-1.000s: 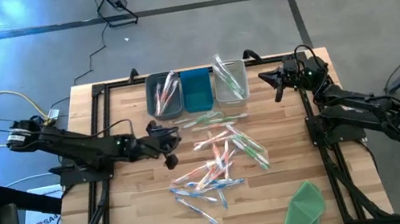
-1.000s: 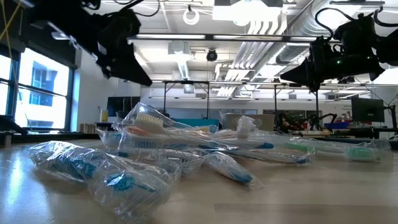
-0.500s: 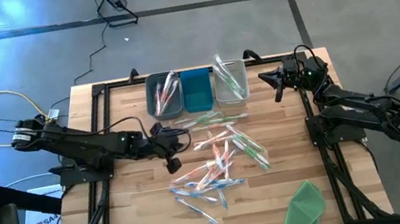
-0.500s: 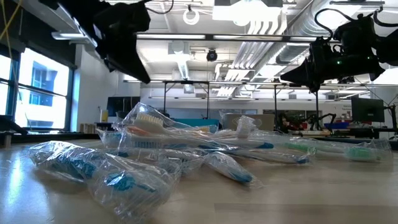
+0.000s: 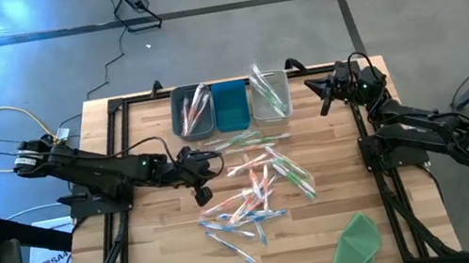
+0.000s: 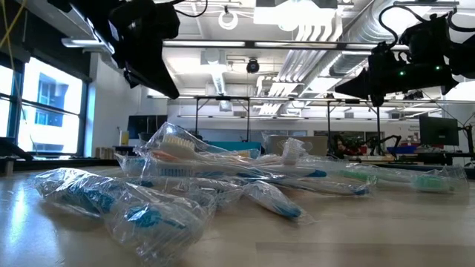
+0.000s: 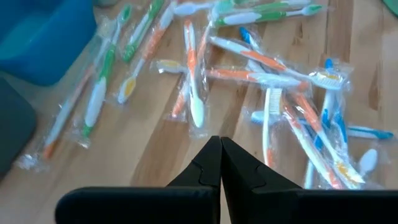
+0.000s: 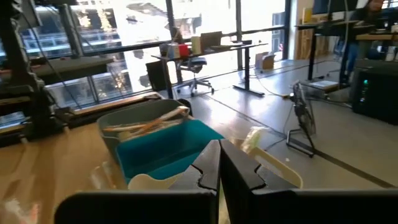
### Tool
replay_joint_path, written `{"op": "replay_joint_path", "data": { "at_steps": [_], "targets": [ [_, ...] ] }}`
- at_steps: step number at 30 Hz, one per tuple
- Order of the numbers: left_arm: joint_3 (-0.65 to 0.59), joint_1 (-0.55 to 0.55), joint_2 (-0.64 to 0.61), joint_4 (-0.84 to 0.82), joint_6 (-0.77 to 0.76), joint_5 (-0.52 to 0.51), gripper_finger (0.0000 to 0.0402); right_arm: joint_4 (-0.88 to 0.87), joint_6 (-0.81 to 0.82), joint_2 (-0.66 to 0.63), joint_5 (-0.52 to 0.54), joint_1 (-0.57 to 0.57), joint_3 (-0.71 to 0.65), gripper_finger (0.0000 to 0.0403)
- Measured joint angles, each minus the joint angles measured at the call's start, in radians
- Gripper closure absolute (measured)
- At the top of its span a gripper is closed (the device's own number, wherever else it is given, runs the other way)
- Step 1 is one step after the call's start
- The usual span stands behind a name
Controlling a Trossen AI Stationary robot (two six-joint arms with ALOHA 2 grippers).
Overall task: Pick & Place Toothbrushes
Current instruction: Put the orange toothbrush into the dark blue bin
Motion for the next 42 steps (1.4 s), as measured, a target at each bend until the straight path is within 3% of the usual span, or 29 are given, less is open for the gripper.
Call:
{"op": "replay_joint_path", "data": {
  "at_steps": [5,13,20,28,42],
  "targets": [
    [0.001,0.000,0.034,0.054,0.008,-0.010,0.0384,0.002,0.000,0.000,0.027,0.000,0.000,0.0401],
    [0.001,0.000,0.113,0.118,-0.002,0.018,0.0288,0.004,0.000,0.000,0.029,0.000,0.000,0.0401],
    [0.001,0.000,0.175,0.240,-0.066,0.142,0.0222,0.007,0.000,0.000,0.029,0.000,0.000,0.0401],
    [0.000,0.000,0.187,0.236,-0.159,0.151,0.0215,0.010,0.000,0.000,0.029,0.000,0.000,0.0401],
    [0.000,0.000,0.187,0.236,-0.192,0.140,0.0215,0.010,-0.007,0.000,0.029,0.000,0.000,0.0401]
  ]
}}
